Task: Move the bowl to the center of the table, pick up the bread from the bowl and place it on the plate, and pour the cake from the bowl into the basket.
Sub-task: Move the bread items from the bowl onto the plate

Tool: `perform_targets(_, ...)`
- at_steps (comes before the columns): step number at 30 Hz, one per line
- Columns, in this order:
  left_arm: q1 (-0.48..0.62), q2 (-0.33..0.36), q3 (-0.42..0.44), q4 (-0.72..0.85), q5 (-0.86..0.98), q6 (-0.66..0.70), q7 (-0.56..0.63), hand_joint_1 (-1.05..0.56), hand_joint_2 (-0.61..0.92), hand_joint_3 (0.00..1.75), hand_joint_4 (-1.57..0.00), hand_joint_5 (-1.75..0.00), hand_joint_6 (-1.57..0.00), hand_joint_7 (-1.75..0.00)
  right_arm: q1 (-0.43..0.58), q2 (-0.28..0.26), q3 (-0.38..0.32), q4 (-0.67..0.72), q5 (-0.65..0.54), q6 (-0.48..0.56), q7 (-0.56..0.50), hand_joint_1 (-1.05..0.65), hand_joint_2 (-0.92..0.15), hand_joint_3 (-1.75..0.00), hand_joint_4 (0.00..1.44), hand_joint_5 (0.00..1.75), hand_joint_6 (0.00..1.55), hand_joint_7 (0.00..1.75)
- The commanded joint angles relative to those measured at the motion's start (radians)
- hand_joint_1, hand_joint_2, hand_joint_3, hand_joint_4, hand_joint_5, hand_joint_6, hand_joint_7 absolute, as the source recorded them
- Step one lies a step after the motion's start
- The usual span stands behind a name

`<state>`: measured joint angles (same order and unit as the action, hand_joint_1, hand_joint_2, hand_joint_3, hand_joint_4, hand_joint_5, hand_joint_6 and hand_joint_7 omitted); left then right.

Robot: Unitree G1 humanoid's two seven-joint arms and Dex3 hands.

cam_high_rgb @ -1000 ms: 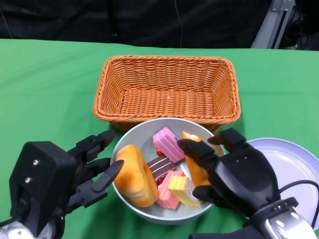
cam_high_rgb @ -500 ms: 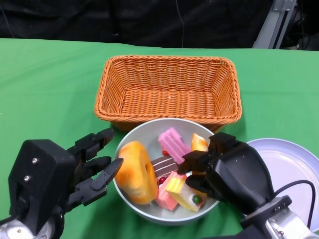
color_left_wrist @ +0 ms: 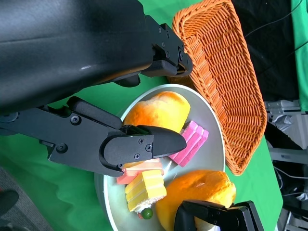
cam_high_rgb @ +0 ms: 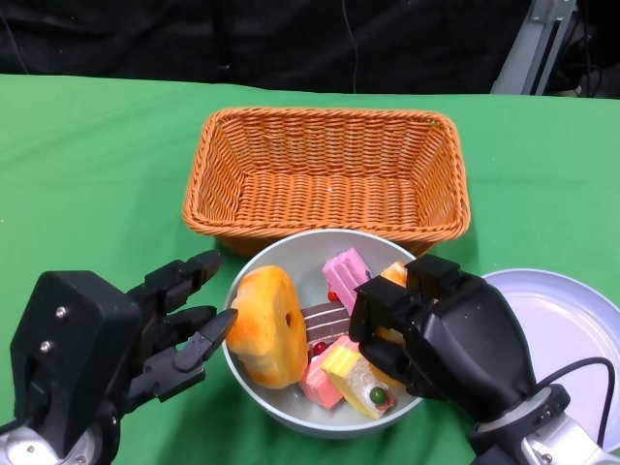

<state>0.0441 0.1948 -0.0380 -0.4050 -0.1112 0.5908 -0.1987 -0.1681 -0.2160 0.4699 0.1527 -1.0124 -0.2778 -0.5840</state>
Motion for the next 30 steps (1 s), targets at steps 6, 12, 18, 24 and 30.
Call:
perform_targets(6, -0.001, 0.02, 0.008, 0.014, 0.006, -0.018, -0.006, -0.57, 0.92, 0.49, -0.03, -0.64, -0.28, -0.01, 0.003, -0.019, -0.06, -0.186, 0.02, -0.045, -0.073, -0.18, -0.31, -1.32, 1.03, 1.75, 0.79, 1.75)
perform_targets(12, -0.004, 0.015, 0.015, 0.027, -0.007, -0.023, -0.01, -0.56, 0.92, 0.48, -0.02, -0.64, -0.28, -0.01, -0.005, -0.034, -0.083, -0.207, 0.038, -0.086, -0.078, -0.19, -0.27, -1.35, 1.04, 1.75, 0.79, 1.75)
perform_targets(18, -0.004, 0.018, 0.015, 0.029, -0.016, -0.021, -0.012, -0.56, 0.92, 0.49, 0.0, -0.64, -0.27, 0.0, -0.003, -0.026, -0.102, -0.215, 0.062, -0.11, -0.067, -0.22, -0.24, -1.41, 1.05, 1.75, 0.8, 1.75)
perform_targets(24, -0.003, 0.022, 0.014, 0.03, -0.014, -0.027, -0.014, -0.55, 0.92, 0.49, -0.01, -0.61, -0.27, 0.0, -0.008, -0.036, -0.133, -0.238, 0.084, -0.136, -0.065, -0.16, -0.15, -1.53, 1.03, 1.75, 0.8, 1.75)
perform_targets(30, -0.002, 0.016, 0.01, 0.026, 0.0, -0.024, 0.001, -0.56, 0.92, 0.47, -0.05, -0.62, -0.29, -0.01, 0.004, -0.044, -0.187, -0.266, 0.101, -0.154, -0.062, -0.13, -0.13, -1.67, 1.05, 1.75, 0.81, 1.75)
